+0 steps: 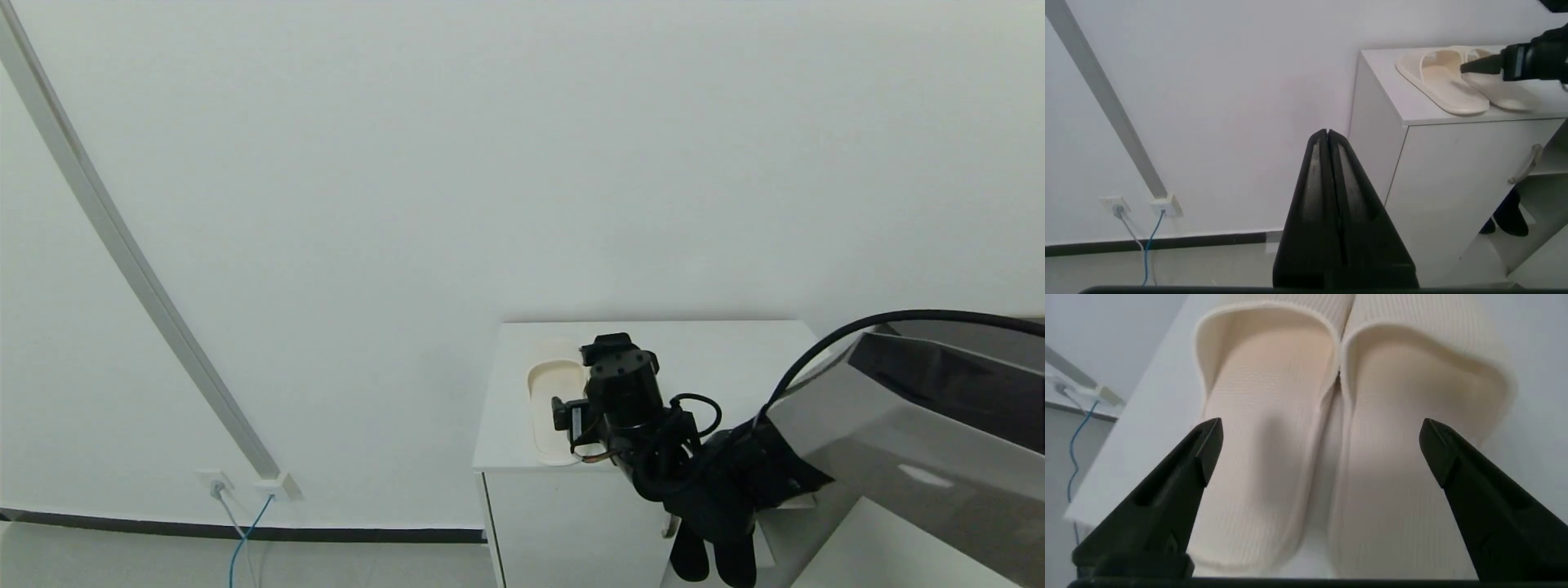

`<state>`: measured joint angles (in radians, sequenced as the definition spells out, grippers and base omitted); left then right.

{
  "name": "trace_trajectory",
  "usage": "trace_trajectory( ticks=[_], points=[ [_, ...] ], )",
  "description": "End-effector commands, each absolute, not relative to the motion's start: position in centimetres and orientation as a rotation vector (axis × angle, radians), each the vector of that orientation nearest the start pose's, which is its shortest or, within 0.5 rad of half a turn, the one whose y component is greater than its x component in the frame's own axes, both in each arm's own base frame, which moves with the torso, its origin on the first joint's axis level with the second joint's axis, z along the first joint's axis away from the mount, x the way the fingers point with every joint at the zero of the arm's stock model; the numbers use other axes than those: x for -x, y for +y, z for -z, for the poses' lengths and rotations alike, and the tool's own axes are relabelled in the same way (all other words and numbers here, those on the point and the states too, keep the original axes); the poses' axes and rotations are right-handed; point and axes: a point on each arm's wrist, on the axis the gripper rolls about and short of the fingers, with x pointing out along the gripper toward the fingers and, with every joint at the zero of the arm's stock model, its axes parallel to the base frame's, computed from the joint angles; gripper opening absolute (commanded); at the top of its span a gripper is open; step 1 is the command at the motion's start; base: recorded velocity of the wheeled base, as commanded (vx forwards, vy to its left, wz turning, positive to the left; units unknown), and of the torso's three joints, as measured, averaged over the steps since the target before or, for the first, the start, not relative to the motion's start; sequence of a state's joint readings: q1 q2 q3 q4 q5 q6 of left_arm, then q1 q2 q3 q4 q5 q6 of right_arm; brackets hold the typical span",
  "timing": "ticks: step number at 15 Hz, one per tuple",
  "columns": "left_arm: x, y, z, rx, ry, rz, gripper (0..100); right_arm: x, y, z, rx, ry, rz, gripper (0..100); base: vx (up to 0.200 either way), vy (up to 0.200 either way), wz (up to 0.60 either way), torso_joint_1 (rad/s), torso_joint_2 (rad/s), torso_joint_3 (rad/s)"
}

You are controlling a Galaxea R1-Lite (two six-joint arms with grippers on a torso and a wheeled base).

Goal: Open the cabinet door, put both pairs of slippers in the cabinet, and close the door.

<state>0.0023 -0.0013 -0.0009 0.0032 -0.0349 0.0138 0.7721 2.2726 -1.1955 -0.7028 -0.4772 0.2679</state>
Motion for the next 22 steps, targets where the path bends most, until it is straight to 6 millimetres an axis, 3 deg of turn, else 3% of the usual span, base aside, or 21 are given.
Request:
trace_trajectory(
  ticks=[1,9,10,17,20,22],
  points=[
    [2.3,-0.1,-7.5,-0.014,0.003,0.032,0,-34.1,30.0,-5.6,-0.037,0.351,-0.217,100,0.0,0.0,0.0,0.0,0.0,0.0],
    [2.3,-0.1,-7.5,-0.014,0.003,0.032,0,-37.0,31.6,-4.7,-0.004,0.291,-0.214,100,0.0,0.0,0.0,0.0,0.0,0.0],
    [2.3,-0.1,-7.5,-0.014,0.003,0.032,0,-37.1,31.7,-4.7,-0.005,0.288,-0.215,0,0.0,0.0,0.0,0.0,0.0,0.0],
    [2.3,-0.1,-7.5,-0.012,0.003,0.031,0,-37.5,31.0,-5.5,-0.018,0.271,-0.2,0,0.0,0.0,0.0,0.0,0.0,0.0],
    [2.3,-0.1,-7.6,-0.012,0.001,0.032,0,-36.0,29.6,-9.6,-0.046,0.233,-0.203,0,0.0,0.0,0.0,0.0,0.0,0.0],
    [2.3,-0.1,-7.6,-0.014,0.001,0.032,0,-33.8,27.9,-12.6,-0.059,0.215,-0.214,0,0.0,0.0,0.0,0.0,0.0,0.0]
  ],
)
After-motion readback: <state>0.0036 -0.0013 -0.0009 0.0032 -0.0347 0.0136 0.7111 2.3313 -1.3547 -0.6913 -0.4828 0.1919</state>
